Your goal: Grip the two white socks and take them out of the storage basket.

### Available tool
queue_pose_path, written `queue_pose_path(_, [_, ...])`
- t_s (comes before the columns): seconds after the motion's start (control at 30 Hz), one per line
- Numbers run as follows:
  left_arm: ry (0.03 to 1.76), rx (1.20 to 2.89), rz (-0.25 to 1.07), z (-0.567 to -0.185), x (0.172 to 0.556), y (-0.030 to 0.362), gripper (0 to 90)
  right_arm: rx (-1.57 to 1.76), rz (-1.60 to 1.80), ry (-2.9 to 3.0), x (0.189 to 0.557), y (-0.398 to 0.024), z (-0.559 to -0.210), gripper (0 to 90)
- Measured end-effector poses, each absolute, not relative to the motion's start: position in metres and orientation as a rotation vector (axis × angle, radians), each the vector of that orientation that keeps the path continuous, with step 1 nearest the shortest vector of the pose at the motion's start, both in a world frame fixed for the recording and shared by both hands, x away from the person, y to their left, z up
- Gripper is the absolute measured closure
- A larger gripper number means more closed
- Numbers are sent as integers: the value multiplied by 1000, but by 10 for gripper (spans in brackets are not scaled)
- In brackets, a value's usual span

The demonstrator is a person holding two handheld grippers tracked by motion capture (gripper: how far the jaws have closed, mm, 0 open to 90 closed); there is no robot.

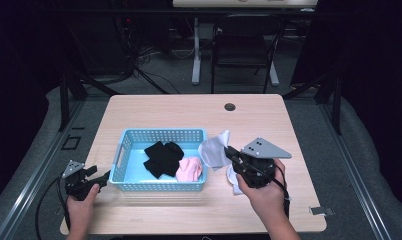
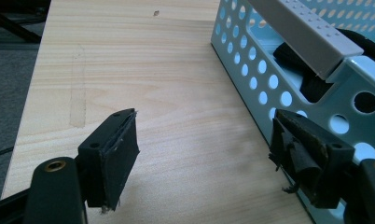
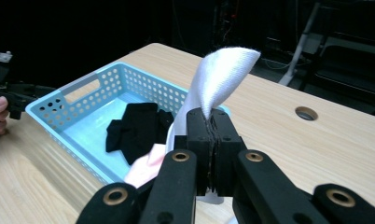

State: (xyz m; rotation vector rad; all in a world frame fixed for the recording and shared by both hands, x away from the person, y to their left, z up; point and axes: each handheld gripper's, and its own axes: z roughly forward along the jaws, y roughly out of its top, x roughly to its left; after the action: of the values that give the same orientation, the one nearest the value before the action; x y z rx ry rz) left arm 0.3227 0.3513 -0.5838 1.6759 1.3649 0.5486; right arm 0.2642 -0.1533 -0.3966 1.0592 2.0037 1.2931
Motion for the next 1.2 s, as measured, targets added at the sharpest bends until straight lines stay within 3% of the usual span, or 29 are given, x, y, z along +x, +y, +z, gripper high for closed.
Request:
queue_pose_path(0.53, [1365, 1682, 547, -583, 322, 352, 233, 1158, 1267, 1980, 256, -174, -422, 887])
queue_pose_path(1.2, [1365, 1695, 545, -584, 323, 352, 233, 1440, 1130, 1966, 271, -214, -498, 885])
